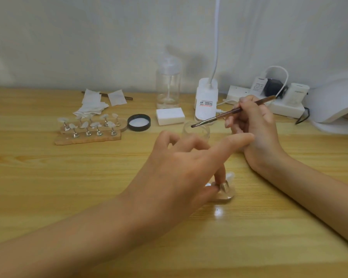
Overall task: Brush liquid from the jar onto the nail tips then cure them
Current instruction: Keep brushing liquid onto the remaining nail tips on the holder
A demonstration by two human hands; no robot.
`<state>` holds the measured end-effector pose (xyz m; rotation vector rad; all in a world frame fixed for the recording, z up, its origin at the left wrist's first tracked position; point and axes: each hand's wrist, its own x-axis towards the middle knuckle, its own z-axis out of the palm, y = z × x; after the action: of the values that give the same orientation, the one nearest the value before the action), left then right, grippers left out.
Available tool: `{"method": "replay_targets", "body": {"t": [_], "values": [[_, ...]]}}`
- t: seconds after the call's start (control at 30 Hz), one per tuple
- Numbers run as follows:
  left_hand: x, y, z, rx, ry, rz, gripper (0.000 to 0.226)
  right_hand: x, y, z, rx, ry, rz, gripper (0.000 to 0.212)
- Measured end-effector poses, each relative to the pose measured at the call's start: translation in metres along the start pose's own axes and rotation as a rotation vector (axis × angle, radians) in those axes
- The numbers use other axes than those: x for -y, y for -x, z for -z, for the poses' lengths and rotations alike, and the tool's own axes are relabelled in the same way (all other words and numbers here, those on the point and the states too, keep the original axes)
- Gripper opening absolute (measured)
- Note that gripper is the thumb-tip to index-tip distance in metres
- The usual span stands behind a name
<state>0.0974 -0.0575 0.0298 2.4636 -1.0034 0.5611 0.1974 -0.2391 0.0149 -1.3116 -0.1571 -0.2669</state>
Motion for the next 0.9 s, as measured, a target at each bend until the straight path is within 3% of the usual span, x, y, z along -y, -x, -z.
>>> {"method": "replay_targets", "body": {"t": [0.13, 0.53, 0.9], "values": [[0.001, -0.001, -0.003, 0.025, -0.045, 0.032, 0.082, 0.000, 0.000, 0.000, 0.005, 0.008, -0.002, 0.029], [0.008, -0.003, -0.006, 0.099, 0.059, 0.189, 0.089, 0.002, 0.001, 0.000, 0.015, 0.015, -0.010, 0.029], [-0.008, -0.014, -0.010, 0.077, -0.225, 0.034, 0.083, 0.003, 0.003, -0.004, -0.004, -0.024, -0.014, 0.031]]}}
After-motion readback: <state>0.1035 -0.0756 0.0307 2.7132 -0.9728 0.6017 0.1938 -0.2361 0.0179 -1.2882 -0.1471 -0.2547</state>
